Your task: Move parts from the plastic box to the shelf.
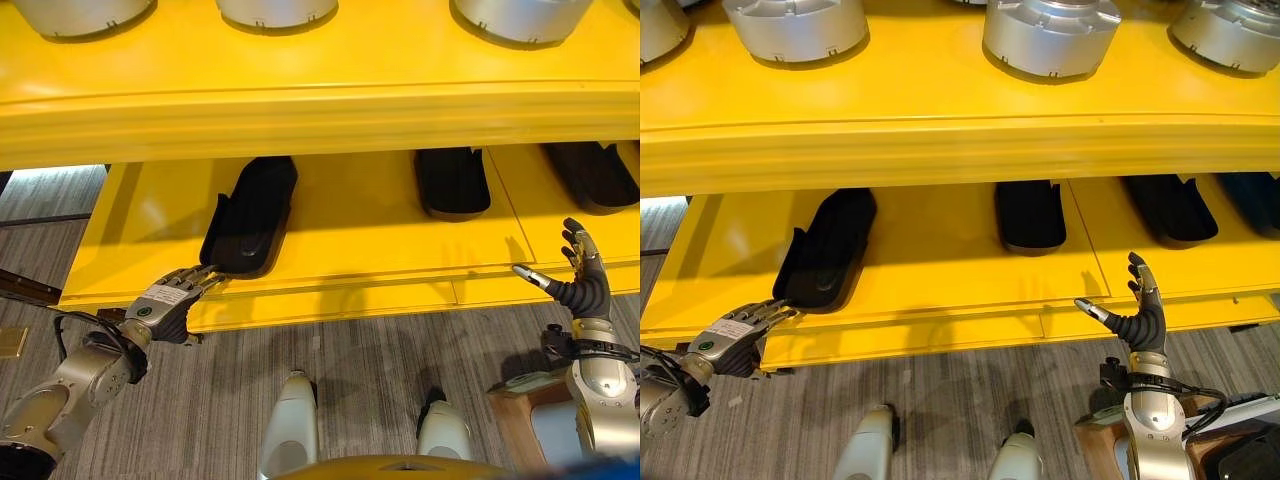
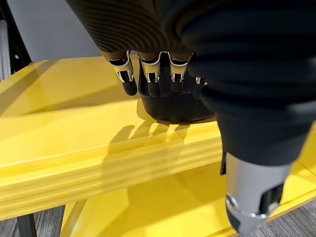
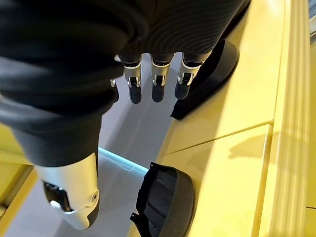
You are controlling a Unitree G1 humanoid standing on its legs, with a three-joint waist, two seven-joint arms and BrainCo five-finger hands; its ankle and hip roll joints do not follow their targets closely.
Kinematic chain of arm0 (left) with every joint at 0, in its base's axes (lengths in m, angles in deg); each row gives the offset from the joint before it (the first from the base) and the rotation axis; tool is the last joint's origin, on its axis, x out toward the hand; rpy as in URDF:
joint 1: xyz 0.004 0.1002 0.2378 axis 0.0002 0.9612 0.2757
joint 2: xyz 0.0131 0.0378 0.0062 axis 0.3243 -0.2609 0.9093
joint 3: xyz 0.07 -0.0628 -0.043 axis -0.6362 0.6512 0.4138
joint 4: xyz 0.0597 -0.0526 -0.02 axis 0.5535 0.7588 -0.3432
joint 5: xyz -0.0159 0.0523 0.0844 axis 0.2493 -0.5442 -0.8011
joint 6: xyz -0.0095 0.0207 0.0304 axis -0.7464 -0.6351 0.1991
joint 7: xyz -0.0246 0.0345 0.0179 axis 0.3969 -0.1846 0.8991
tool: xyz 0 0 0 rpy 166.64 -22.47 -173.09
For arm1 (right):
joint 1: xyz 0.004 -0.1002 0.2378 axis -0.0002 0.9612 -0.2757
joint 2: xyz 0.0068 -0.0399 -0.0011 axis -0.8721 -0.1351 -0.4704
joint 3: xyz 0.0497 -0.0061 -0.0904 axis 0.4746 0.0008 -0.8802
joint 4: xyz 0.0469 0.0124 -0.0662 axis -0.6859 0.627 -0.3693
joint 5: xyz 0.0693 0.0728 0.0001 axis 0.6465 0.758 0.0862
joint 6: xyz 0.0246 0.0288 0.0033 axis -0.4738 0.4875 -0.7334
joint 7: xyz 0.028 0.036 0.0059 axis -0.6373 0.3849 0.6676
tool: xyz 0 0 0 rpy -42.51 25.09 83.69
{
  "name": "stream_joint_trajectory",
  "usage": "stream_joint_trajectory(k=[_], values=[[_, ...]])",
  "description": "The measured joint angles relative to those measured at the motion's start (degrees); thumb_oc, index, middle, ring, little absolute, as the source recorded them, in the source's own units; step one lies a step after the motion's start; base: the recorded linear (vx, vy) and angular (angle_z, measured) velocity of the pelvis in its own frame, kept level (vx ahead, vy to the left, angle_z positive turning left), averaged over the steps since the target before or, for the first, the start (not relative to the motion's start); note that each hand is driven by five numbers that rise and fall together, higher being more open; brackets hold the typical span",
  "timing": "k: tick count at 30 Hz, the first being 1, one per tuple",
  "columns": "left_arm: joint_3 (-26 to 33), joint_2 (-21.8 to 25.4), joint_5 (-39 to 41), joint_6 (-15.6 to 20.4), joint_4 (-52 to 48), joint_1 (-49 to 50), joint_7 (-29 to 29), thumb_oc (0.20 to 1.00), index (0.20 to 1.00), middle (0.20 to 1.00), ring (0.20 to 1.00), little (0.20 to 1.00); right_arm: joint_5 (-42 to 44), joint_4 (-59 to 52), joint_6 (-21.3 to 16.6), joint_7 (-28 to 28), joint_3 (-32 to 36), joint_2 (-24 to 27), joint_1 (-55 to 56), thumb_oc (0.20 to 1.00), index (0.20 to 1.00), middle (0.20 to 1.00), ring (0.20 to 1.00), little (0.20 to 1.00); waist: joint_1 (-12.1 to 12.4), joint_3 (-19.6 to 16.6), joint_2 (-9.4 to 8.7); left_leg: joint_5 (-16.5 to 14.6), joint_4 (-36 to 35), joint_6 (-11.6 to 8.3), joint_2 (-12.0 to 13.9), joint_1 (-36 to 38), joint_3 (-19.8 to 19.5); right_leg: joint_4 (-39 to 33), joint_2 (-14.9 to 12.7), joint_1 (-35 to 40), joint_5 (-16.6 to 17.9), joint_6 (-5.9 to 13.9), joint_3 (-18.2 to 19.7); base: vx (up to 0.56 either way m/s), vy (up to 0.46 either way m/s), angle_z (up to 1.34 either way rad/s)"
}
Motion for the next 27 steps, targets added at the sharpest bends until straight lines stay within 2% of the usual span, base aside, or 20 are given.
stream_joint_trajectory(k=[6, 27], values=[[-0.85, -1.92, 0.28, -0.32, 1.6, -1.57, -0.08, 1.0, 1.0, 1.0, 1.0, 1.0, 0.0, 0.0, 0.0, 0.01, -0.02, 0.0, -0.09, 1.0, 1.0, 1.0, 1.0, 1.0, -0.07, 0.17, 0.3, 0.07, 0.08, -0.15, 0.01, -0.03, 0.0, 0.2, 0.0, -0.08, 0.0, -0.02, 0.06, 0.0, 0.0, 0.0], [-2.76, -1.97, 0.56, -0.63, 4.0, -4.9, -0.17, 1.0, 1.0, 1.0, 1.0, 1.0, 0.01, 0.0, 0.0, 0.1, -0.03, 0.27, -0.09, 1.0, 1.0, 1.0, 1.0, 1.0, -0.08, 0.23, 0.51, -0.05, 0.55, 0.08, -0.03, -0.64, 0.01, 0.81, 0.0, -1.06, -0.05, -0.1, 0.37, 0.0, 0.0, 0.0]])
